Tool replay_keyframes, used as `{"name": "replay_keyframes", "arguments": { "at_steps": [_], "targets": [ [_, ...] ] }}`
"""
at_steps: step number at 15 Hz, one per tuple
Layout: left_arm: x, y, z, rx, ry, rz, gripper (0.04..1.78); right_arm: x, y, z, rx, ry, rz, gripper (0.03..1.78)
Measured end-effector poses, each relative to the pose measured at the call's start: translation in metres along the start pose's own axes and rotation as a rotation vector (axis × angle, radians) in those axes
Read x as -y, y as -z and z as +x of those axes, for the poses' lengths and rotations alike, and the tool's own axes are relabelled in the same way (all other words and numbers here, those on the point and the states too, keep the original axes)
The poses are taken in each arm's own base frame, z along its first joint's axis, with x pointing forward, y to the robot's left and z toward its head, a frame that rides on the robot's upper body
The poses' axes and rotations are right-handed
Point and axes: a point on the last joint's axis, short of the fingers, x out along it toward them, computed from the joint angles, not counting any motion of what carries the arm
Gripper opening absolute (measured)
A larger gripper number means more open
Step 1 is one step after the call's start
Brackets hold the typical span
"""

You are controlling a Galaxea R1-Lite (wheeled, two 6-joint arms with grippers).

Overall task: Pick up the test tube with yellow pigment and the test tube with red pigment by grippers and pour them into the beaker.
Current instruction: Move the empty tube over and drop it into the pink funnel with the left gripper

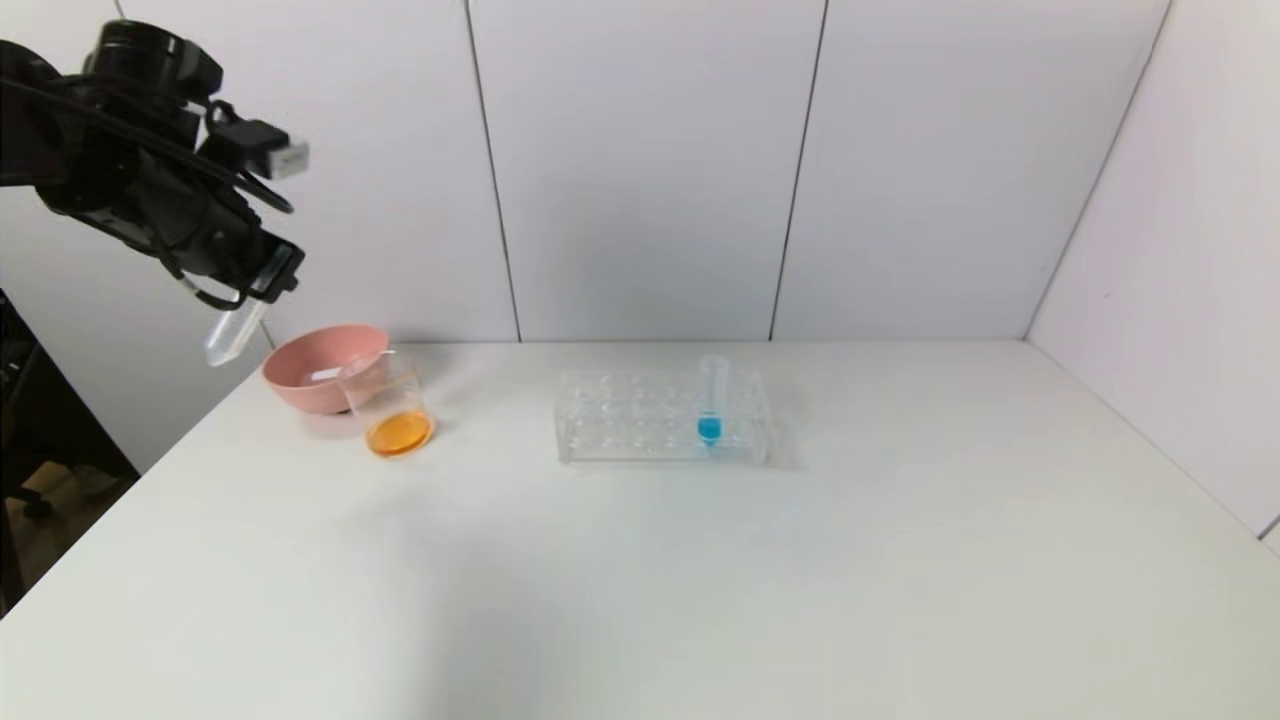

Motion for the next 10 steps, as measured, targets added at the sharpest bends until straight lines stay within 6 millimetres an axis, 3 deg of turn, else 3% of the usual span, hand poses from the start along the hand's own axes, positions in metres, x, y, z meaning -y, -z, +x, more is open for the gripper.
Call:
{"name": "replay_keyframes", "arguments": {
  "at_steps": [4, 7, 10],
  "targets": [
    [-0.004, 0.022, -0.005, 0.14, -0.054, -0.36, 0.44, 0.0, 0.0, 0.0, 0.0, 0.0, 0.0, 1.71],
    [0.006, 0.053, 0.01, 0.254, -0.109, -0.43, 0.44, 0.0, 0.0, 0.0, 0.0, 0.0, 0.0, 1.71],
    [0.011, 0.063, 0.029, 0.468, -0.184, -0.503, 0.44, 0.0, 0.0, 0.0, 0.0, 0.0, 0.0, 1.71]
  ]
}}
